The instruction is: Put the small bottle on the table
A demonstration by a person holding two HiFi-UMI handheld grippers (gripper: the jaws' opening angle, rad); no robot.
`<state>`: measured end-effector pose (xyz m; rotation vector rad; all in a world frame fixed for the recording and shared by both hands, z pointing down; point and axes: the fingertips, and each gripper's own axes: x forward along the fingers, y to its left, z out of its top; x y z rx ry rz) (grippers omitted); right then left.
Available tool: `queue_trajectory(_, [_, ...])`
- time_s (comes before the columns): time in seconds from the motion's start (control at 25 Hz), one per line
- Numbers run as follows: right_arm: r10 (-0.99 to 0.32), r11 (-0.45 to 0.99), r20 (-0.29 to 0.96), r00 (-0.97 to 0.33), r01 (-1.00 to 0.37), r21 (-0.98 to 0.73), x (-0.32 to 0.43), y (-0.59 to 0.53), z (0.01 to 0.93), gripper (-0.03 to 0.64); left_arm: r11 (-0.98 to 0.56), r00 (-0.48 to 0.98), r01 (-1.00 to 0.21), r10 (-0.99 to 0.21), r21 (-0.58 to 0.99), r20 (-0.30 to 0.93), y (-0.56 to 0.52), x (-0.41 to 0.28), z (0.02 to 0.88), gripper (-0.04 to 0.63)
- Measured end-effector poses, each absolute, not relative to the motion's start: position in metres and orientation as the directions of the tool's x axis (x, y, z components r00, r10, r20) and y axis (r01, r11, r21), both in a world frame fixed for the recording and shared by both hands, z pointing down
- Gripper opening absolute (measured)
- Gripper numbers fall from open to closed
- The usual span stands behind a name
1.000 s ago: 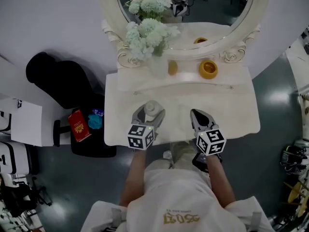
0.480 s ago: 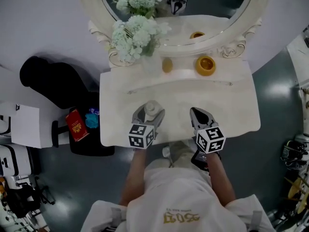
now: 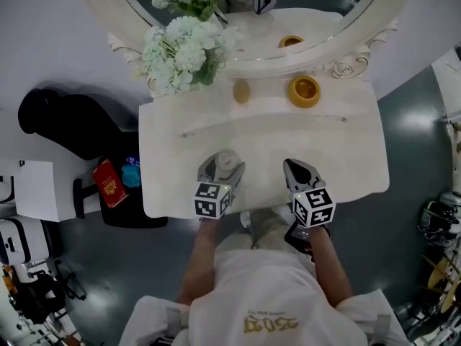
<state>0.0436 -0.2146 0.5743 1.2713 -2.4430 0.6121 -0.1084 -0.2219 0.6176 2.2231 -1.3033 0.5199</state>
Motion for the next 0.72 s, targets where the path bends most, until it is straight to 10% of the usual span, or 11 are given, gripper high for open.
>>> queue_trajectory(0.72, [-0.66,0.496,0.517,-0.544,-0.833,-0.245,0.055,-0.243,0.601,0.013,-0.516,0.483,-0.848,-0.651,0.125,0.586,-0.25,-0.082,0.654,0.345])
